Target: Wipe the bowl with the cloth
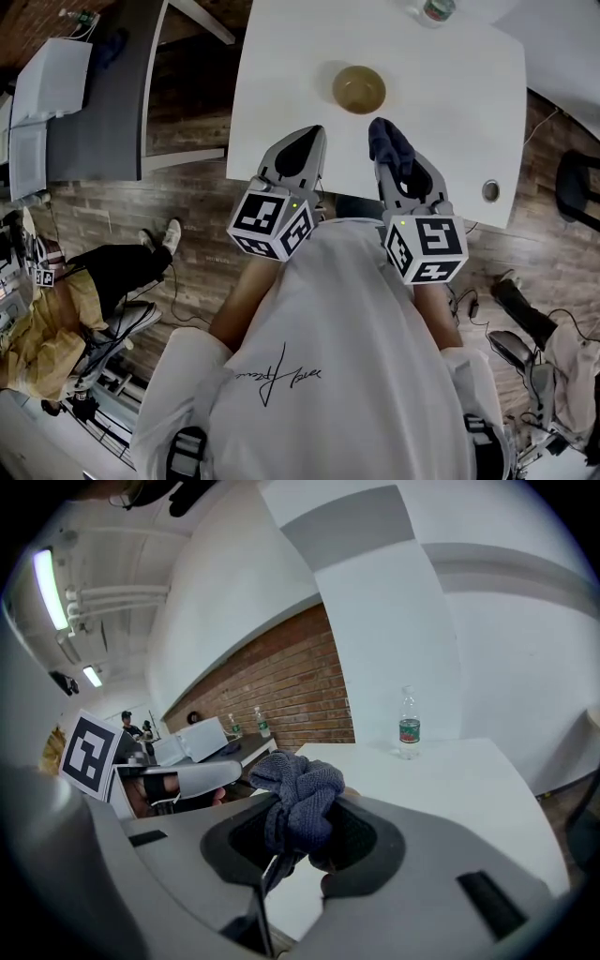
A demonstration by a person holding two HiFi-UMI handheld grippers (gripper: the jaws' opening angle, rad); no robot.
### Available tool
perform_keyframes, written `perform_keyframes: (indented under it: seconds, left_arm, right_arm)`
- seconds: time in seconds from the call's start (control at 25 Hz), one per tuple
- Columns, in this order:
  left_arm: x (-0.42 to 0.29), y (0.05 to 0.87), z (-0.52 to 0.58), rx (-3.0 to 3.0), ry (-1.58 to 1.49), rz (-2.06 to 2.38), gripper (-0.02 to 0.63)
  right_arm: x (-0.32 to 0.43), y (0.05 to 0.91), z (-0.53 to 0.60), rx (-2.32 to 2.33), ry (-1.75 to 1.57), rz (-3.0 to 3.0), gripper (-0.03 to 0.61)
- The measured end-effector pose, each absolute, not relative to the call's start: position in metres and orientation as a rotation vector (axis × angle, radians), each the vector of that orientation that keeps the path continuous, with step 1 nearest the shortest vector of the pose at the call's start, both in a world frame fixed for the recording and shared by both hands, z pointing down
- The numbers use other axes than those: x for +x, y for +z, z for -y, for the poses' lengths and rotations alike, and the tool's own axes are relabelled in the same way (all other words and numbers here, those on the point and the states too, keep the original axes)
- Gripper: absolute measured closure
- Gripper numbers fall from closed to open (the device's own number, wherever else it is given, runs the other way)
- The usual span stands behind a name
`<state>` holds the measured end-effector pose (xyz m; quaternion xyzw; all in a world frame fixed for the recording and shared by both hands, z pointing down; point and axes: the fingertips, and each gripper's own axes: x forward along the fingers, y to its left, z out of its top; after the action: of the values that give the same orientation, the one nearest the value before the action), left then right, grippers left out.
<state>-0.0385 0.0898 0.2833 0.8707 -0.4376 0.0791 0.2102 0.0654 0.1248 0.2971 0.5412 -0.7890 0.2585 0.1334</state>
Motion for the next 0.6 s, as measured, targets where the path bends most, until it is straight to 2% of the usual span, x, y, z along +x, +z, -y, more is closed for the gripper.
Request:
perform_keyframes:
  seconds: [0.6]
  left_arm:
    - [-0.014, 0.305, -0.058, 2.377, 0.296, 1.34, 0.613]
  right_arm:
    - [0.103, 0.309, -0.097, 1.455, 0.754, 2.362, 0.476]
